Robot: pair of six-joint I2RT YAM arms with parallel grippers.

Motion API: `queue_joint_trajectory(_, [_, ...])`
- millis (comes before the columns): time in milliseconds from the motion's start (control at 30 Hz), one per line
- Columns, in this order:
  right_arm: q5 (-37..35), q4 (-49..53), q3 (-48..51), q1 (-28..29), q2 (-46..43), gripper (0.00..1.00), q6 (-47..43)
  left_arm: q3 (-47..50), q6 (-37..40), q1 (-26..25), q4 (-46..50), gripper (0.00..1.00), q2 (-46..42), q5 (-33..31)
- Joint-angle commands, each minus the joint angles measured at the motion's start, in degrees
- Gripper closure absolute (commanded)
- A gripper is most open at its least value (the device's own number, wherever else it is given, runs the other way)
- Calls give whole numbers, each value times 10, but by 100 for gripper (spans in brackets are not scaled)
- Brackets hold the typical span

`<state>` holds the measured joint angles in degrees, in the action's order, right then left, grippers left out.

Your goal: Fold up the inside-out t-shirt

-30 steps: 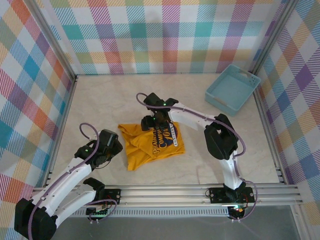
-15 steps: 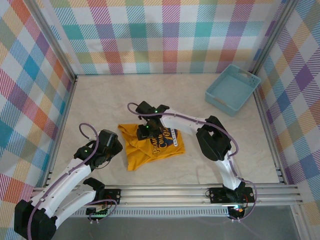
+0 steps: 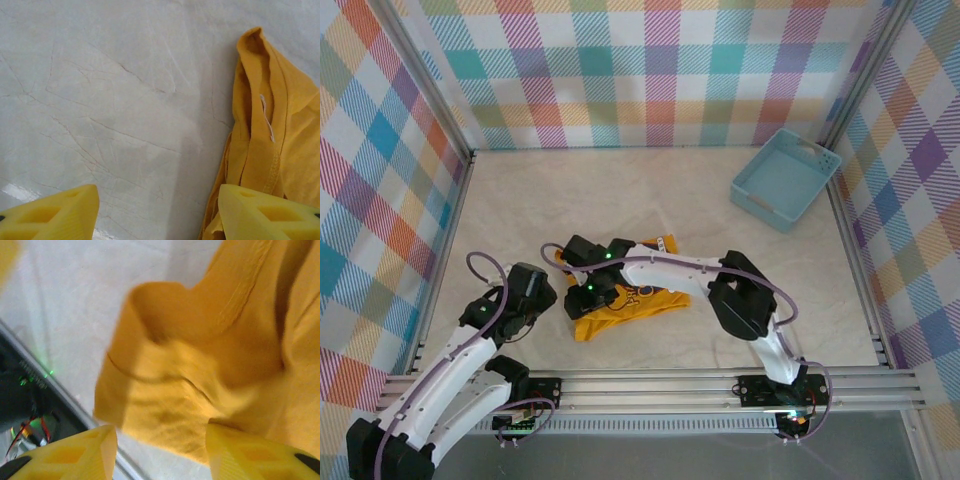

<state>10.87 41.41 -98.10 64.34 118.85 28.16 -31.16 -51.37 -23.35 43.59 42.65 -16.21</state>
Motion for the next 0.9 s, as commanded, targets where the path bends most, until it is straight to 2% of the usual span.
queue_joint_trajectory(0, [-67, 2, 31, -16, -100, 43, -21, 5, 19, 6, -19, 36, 27, 40])
queue_joint_trajectory(100, [-108, -15, 85, -66, -144, 40, -30, -6, 37, -2, -58, 36, 60, 87])
queue_joint_trajectory(300, [-117, -16, 105, -178, -89, 40, -53, -45, 22, -79, -83, 37, 125, 74])
queue_joint_trajectory(400, [-121, -25, 113, -210, -62, 41, -53, -42, 2, -101, -92, 39, 158, 71])
queue_joint_trajectory(567, [-140, -36, 145, -227, -39, 43, -56, -20, -18, -102, -97, 44, 205, 59])
queue_joint_trajectory(767, [-195, -32, 239, -239, -93, 46, 12, -32, -1, -80, -124, 68, 296, 70])
queue_joint_trajectory(867, [-186, -45, 298, -238, -140, 47, 58, -54, 23, -62, -146, 79, 352, 79])
